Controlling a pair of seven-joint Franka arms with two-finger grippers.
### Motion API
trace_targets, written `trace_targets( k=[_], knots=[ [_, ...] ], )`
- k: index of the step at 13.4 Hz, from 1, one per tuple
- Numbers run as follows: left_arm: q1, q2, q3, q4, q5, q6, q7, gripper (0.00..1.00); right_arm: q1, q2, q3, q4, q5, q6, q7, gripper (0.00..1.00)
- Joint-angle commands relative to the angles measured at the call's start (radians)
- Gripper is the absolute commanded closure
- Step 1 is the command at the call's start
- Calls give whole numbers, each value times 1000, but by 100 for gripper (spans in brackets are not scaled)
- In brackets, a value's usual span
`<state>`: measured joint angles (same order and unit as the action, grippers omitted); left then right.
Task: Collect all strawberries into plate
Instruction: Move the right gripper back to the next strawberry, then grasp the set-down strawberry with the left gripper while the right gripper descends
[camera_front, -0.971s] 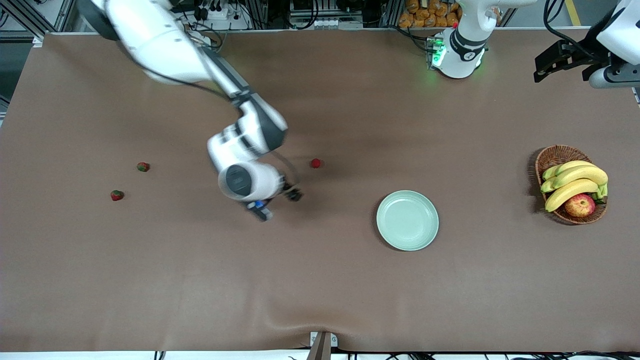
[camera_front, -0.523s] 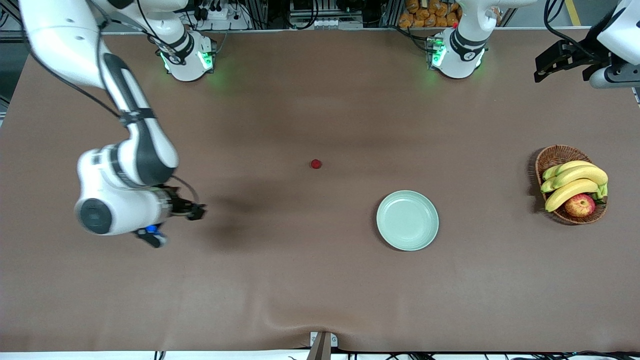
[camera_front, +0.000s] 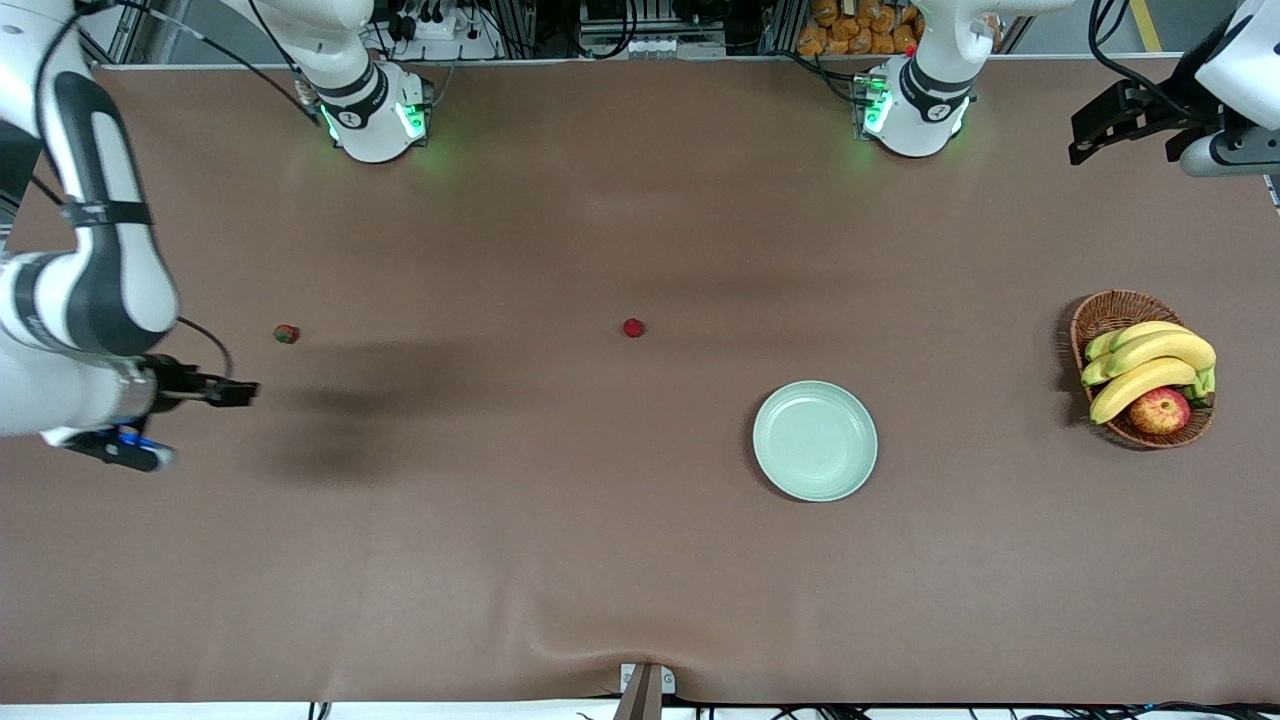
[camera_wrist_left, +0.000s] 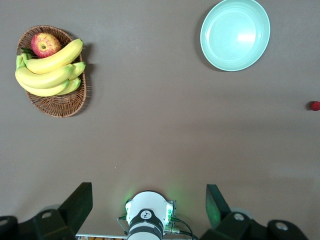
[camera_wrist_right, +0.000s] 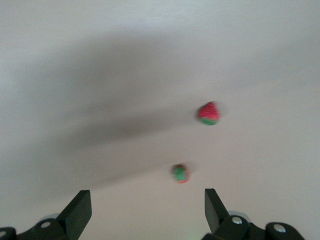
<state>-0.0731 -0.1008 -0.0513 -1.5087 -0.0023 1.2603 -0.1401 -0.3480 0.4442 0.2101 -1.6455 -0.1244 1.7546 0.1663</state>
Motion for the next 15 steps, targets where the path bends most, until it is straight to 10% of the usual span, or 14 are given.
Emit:
trace_targets(
  k=[1, 7, 15],
  knots=[
    [2, -11, -7, 1, 24, -12, -12, 0, -71, -45, 23, -108, -41, 103, -80, 0],
    [-42, 90, -33, 30, 10, 59, -13, 0, -144, 16, 22, -269, -52, 437, -205, 1],
    [-290, 361, -65, 74, -61, 370, -125, 0, -215, 85, 22, -298, -84, 499, -297, 27]
  ],
)
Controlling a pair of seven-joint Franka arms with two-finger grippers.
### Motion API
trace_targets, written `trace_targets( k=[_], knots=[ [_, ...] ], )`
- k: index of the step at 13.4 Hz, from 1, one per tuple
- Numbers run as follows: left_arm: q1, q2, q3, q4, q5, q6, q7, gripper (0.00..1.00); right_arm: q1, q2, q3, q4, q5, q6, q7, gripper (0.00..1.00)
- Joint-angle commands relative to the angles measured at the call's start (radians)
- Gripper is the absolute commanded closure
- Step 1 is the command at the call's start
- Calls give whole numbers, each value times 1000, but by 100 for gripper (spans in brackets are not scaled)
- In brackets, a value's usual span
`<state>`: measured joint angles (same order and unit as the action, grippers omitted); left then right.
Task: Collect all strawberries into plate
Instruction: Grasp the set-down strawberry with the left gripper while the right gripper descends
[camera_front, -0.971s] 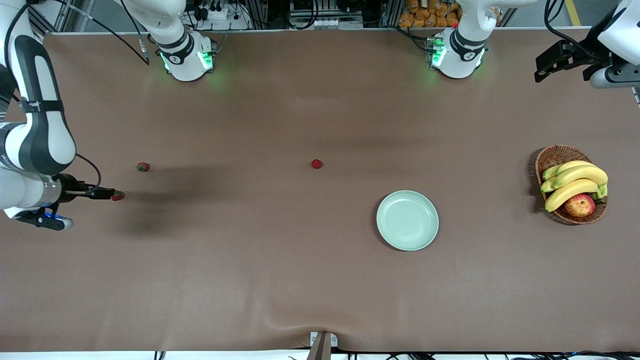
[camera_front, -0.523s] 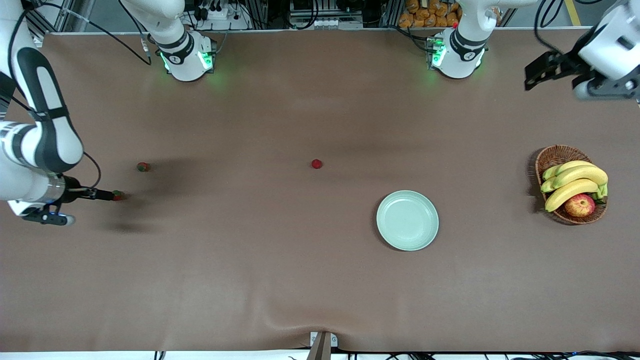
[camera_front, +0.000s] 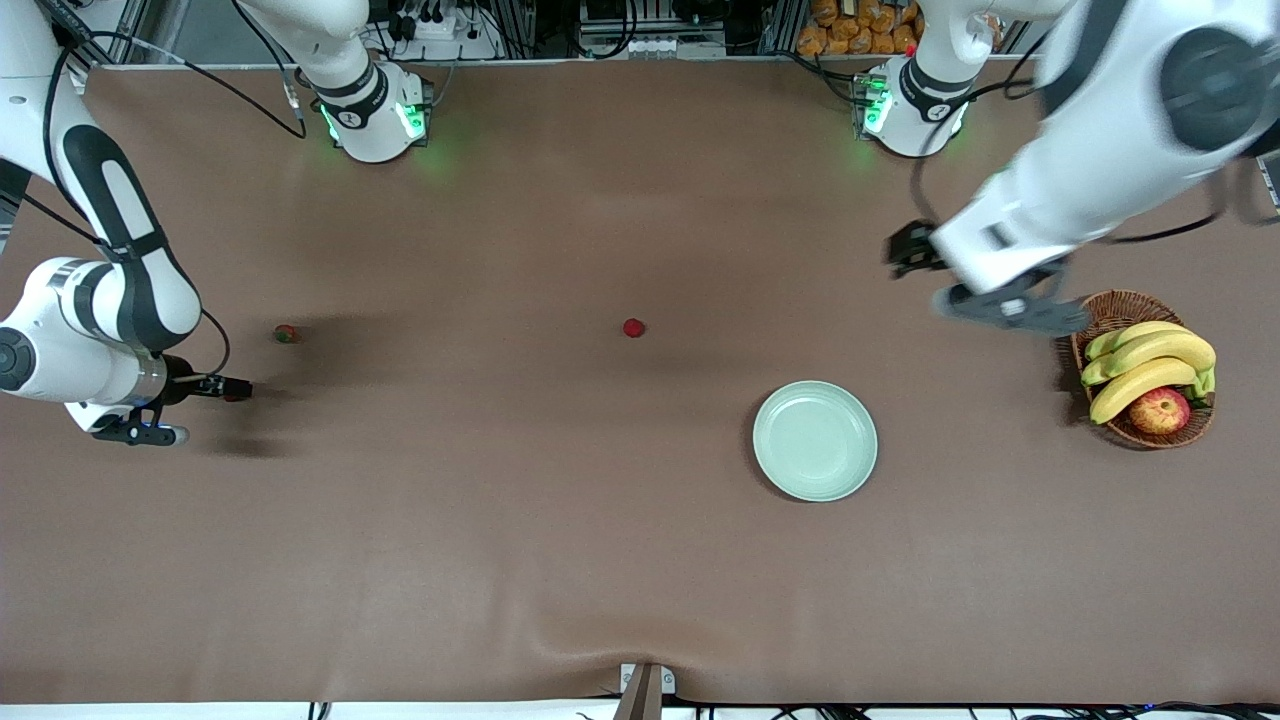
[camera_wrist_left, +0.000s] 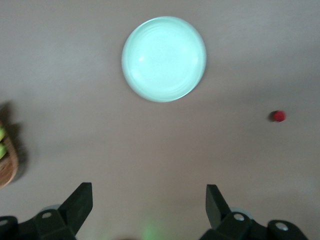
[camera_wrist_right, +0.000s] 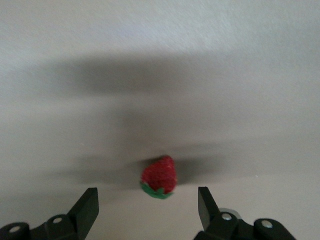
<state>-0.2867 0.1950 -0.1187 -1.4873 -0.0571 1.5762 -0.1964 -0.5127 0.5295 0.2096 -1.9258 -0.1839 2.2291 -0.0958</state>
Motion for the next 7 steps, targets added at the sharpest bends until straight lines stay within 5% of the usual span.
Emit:
trace_targets(
  k=[1, 7],
  knots=[
    [-124, 111, 4, 53, -6, 135, -152, 0, -47, 1, 22, -18, -25, 26, -35, 34],
    [-304, 358, 5, 53, 3, 386, -454, 0, -36, 40, 24, -15, -20, 66, -19, 57]
  ],
)
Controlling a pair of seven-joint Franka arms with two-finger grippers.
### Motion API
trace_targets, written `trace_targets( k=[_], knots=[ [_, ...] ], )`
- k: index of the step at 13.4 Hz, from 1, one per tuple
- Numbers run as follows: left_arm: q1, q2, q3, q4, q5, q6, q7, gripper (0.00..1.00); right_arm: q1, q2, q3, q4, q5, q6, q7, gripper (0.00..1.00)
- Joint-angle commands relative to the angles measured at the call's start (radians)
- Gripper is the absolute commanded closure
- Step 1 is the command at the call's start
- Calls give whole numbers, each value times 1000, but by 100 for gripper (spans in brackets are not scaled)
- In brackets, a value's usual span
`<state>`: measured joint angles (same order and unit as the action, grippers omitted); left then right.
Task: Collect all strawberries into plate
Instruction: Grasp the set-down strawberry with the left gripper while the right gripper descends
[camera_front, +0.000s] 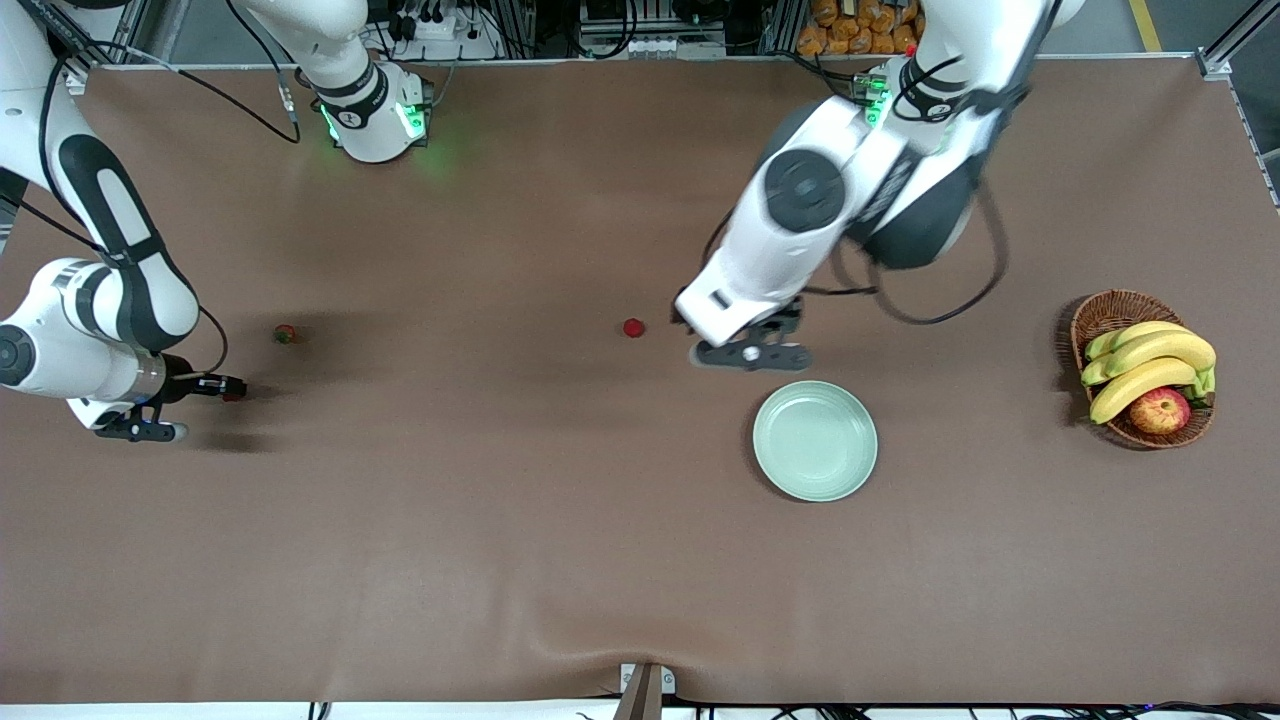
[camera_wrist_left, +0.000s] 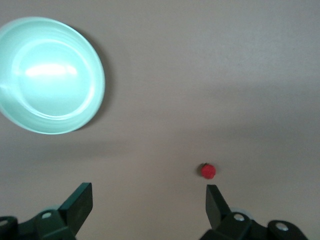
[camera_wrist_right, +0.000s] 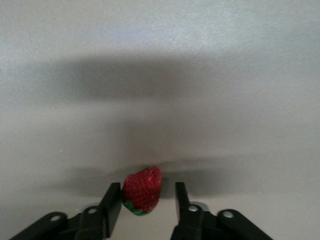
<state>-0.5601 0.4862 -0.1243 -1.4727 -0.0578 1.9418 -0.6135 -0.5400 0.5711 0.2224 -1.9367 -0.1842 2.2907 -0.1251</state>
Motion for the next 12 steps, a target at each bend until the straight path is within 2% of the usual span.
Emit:
trace_targets(
  k=[1, 2, 4, 7, 9, 12],
  knots=[
    [-61, 109, 14, 38, 10, 73, -41, 0, -8, -2, 11, -4, -20, 6, 10, 58],
    [-79, 147, 14, 38, 12, 106, -42, 0, -6, -2, 12, -4, -20, 1, 10, 76],
    [-139, 211, 20, 38, 13, 134, -48, 0, 5, -7, 14, 13, -17, -31, 19, 100],
    [-198, 258, 19, 34, 90, 169, -124, 0, 29, -11, 23, 117, -14, -201, 51, 100],
    [-240, 287, 20, 29, 98, 174, -143, 0, 52, -16, 26, 189, -11, -322, 83, 100],
    [-250, 316, 20, 12, 111, 267, -173, 0, 97, -57, 35, 217, 18, -424, 159, 100]
  ],
)
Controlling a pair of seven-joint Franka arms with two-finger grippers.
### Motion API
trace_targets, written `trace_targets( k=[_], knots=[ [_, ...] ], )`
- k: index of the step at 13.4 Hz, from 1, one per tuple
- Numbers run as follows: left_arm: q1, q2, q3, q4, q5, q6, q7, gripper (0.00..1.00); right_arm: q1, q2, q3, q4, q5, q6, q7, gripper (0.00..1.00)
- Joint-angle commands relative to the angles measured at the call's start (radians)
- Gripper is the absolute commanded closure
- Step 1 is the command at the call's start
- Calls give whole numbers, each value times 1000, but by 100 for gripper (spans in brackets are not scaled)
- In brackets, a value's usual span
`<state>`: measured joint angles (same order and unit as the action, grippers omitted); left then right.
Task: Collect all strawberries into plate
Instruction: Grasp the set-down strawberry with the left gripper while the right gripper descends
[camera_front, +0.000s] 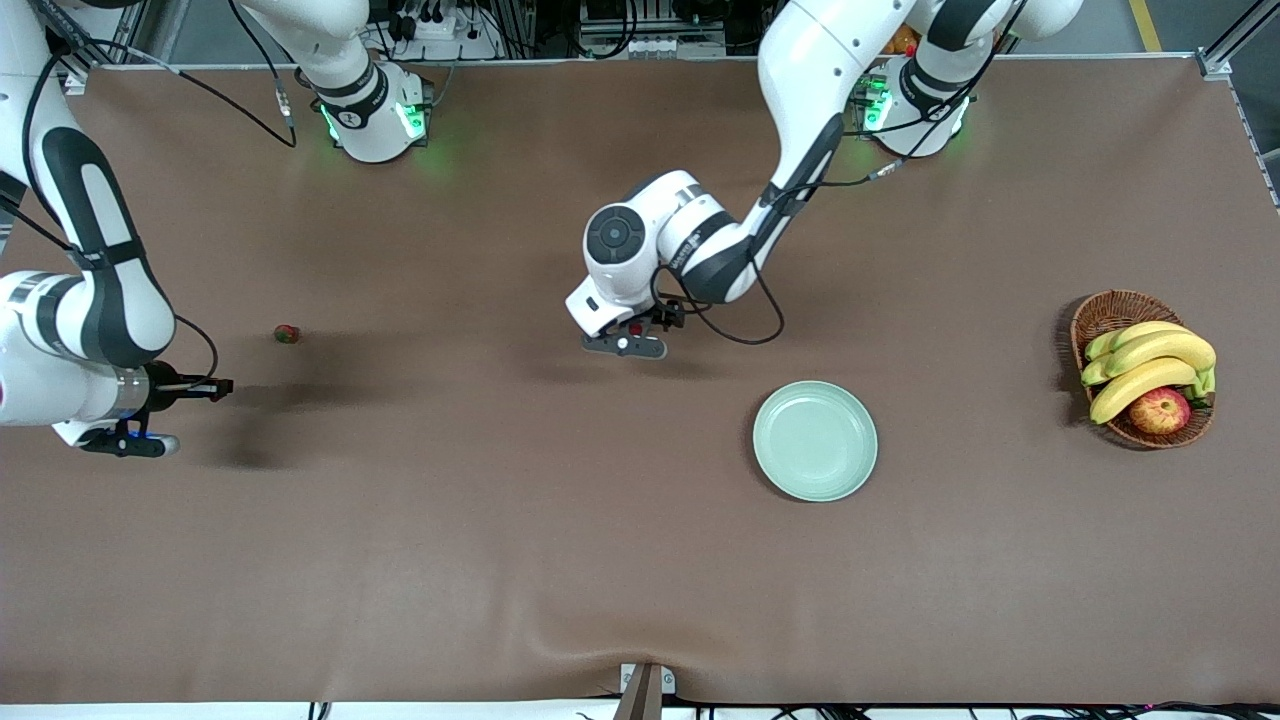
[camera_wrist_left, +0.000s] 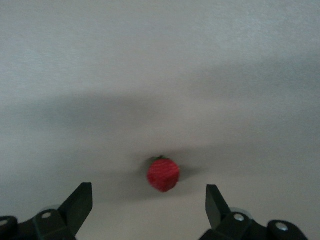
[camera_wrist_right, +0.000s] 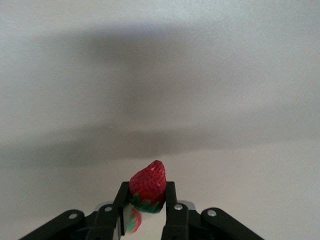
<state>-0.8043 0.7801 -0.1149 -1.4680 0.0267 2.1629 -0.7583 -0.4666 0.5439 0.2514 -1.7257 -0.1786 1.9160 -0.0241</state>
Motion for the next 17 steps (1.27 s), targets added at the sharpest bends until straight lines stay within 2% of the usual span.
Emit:
trace_targets(
  k=[1, 5, 6, 11, 12, 14, 17],
  knots=[
    [-10, 34, 11, 8, 26, 61, -30, 0, 28, -36, 18, 6, 39, -64, 90, 100],
    [-9, 56, 9, 3, 16, 78, -58, 0, 77, -56, 45, 6, 53, -94, 229, 100],
    [-4, 59, 9, 3, 16, 78, -114, 0, 82, -56, 46, 5, 53, -94, 237, 100],
    [-13, 56, 9, -12, 22, 75, -122, 0, 100, -61, 63, 5, 68, -107, 282, 100],
    [-15, 54, 9, -20, 24, 69, -121, 8, 100, -61, 87, 3, 70, -111, 329, 100],
    [-19, 48, 7, -32, 29, 68, -121, 11, 102, -59, 140, 0, 68, -111, 438, 100],
    [-23, 45, 6, -32, 29, 66, -125, 34, 102, -58, 207, -2, 70, -109, 548, 100]
  ],
)
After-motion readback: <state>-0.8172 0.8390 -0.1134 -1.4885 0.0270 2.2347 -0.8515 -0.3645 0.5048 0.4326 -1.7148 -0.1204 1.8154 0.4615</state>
